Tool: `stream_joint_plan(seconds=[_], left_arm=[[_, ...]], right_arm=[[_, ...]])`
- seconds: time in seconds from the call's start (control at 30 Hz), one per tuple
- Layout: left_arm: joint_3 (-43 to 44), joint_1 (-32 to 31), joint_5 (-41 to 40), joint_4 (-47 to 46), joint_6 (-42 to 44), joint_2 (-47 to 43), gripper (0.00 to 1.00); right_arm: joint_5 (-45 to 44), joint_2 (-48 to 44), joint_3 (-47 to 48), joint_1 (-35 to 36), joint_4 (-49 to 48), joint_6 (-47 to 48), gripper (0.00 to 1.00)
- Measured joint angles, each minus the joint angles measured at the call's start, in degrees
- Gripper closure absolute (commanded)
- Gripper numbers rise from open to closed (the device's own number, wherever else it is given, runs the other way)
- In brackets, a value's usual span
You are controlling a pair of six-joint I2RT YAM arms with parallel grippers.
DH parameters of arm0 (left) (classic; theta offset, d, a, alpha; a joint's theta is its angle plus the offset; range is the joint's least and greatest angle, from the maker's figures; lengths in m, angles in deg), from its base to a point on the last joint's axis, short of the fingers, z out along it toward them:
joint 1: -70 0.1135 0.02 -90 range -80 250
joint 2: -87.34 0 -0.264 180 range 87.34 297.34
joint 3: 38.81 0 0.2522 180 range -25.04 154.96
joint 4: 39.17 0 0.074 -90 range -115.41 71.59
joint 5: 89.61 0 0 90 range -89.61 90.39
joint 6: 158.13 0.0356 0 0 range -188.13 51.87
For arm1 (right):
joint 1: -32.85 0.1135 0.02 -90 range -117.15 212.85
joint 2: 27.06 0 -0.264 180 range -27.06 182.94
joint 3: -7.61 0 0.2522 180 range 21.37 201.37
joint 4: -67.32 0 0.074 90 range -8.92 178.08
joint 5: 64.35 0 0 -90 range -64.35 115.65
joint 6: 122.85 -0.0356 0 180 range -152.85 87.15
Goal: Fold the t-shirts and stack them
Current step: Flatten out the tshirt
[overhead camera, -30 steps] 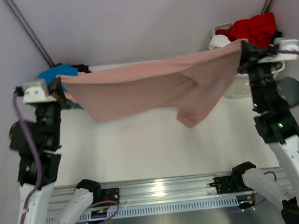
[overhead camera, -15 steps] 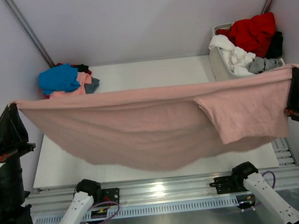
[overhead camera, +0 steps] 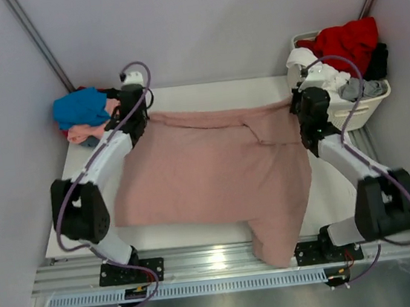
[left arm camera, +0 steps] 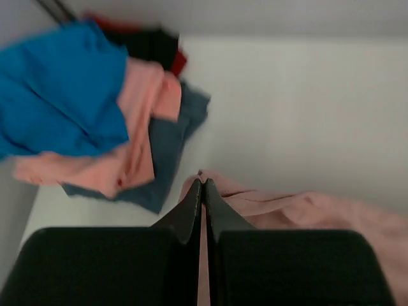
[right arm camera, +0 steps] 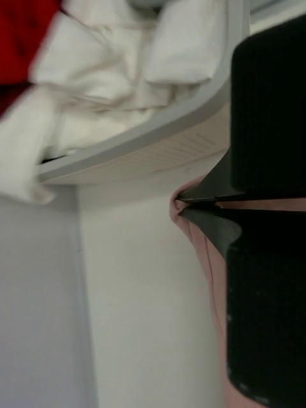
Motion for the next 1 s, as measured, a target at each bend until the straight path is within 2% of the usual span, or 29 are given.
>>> stream_joint_plan(seconds=[0.1,0.2,0.33,0.73,0.87,1.0], left_arm=[[0.2,0.6,-2.1,5.7,-2.8,11.6,0.99],[3.1,2.0,-3.2,11.5,-5.4,17.5,0.99],[10.0,4.1,-5.4,13.6,-6.5,20.9,1.0],[11.0,4.9,-6.0,11.0,-5.9,20.2,0.99],[2.5,4.5,-3.7,7.7,-4.6,12.6,0.99],[-5.5,3.8,0.3,4.1,-0.7,1.9,0.99]], right_arm=[[-0.2,14.1,1.0,-3.1,-0.7,-4.7,1.0],[-0.2,24.9,4.1,-3.7,-0.7,-8.1,1.0],[-0.5,31.3,7.4,-3.4,-2.0,-9.4,1.0],[-0.4,33.0,11.8,-3.3,-5.8,-7.9,1.0],[0.6,31.6,11.9,-3.3,-5.7,-5.7,1.0],[1.9,26.0,11.9,-3.2,-4.3,-3.7,1.0]])
